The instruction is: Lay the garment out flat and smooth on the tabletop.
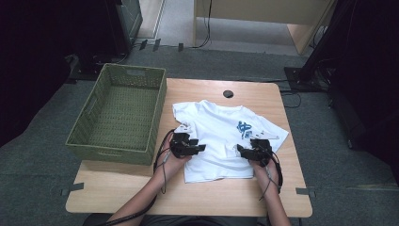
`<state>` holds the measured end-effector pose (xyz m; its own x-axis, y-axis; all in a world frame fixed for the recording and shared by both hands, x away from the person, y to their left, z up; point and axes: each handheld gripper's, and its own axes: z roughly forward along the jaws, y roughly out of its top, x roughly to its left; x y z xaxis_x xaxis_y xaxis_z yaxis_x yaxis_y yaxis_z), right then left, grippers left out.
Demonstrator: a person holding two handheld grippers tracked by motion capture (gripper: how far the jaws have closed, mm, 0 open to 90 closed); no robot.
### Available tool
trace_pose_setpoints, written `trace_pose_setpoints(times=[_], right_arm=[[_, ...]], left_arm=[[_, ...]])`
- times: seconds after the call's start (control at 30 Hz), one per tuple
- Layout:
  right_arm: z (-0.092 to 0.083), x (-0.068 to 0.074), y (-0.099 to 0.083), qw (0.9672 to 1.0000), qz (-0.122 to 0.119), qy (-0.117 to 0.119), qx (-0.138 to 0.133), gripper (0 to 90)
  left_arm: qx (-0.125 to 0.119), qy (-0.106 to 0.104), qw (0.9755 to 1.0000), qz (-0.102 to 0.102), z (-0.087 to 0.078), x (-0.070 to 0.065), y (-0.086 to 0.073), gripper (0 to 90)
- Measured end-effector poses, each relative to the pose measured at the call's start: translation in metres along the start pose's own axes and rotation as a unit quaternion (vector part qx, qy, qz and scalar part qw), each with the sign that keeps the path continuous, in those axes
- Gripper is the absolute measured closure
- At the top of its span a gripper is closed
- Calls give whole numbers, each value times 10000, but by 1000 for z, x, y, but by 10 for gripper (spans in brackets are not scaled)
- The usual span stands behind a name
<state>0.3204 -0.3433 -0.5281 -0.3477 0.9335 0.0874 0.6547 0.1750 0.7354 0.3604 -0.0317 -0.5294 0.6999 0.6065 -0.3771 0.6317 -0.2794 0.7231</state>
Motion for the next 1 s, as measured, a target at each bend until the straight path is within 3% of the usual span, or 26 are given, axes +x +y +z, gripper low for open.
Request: trace_pose_setpoints(times=[0.1, 0.37, 1.0], right_arm=[[-2, 6, -5, 9999, -135, -52, -34, 298], [-10, 16, -13, 9999, -149, -50, 14, 276], [-34, 45, -37, 9992, -350, 163, 81, 274]], left_arm=[[12, -29, 10000, -1, -4, -4, -6, 506], [5, -33, 10000, -44, -14, -15, -19, 506], [76, 19, 10000, -44, -46, -39, -55, 500]])
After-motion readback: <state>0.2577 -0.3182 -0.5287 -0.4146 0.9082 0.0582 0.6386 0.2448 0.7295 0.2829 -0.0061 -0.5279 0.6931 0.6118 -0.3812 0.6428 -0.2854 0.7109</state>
